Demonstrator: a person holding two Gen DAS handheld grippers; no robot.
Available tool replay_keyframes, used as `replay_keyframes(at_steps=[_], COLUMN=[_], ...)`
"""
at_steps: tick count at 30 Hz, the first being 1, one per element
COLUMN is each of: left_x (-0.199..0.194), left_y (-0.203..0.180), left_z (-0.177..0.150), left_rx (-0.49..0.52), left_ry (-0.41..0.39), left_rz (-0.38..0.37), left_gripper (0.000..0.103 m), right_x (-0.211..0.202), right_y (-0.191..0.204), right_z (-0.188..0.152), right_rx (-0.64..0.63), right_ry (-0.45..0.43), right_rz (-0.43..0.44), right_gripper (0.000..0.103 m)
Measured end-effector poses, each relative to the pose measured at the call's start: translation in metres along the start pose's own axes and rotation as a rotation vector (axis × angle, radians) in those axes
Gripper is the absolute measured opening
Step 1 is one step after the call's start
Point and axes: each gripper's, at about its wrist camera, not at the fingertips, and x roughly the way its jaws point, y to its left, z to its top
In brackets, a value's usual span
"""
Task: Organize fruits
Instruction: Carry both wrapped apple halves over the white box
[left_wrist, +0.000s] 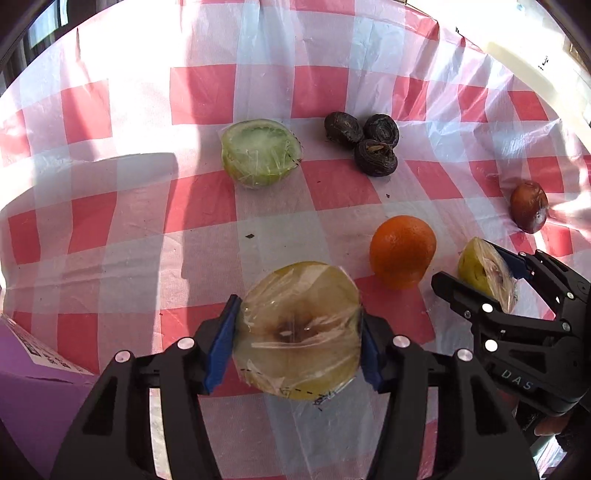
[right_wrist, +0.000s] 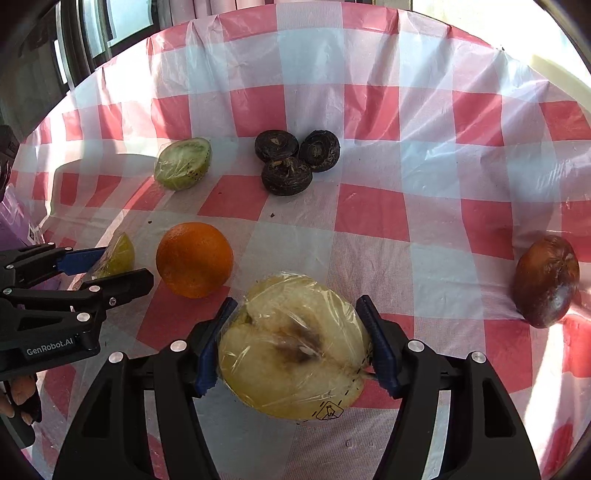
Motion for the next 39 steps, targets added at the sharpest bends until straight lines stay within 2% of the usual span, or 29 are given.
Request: replay_keyframes(at_steps=[3,8,14,20,26,29,34,39], left_x=[-0.019,-0.049,-0.069,-0.077,-0.08,-0.084,-0.106,-0.125], left_y=[-0.007,-0.031,-0.053,-0.059,-0.057,-0.057,-0.061,-0.07], left_z=[-0.032,-0.1,-0.145,-0.16,-0.164,-0.167,-0.17,-0.172], left_rx=[-0.016,-0.01,0.049,0.092,0.13,0.172,0.282,0.37], left_ry=[0.005,0.016,0.068,0.102,0.115,0.127,0.083,0.046], left_rz=[-0.013,-0.022,-0.069,-0.104,-0.125,-0.142,-0.188,-0.246], left_gripper=[0.057,0.057,0.057,0.057,0.057,0.057,0.057,0.057], right_x=[-0.023,-0.06,-0.094,-0.103,-0.107,-0.111,-0.12,-0.124], right_y=[-0.003,-0.001,0.007,0.02,0.031,0.033,0.036,0.044], right_z=[-0.029,-0.078,-0.117,-0.138,-0.146,-0.151,-0.164,-0.171], right_rx=[0.076,0.11,0.129,0.135,0.108,0.134,0.211,0.225], right_ry=[0.013,0.045,0.078,0.106,0.123,0.133,0.151,0.182], right_rz=[0.012,0.009,0.012,-0.011,-0.056,-0.081,-0.115,-0.159], right_gripper=[0.064,0.064,0.064,0.065,0.065,0.064,0.065,0.065])
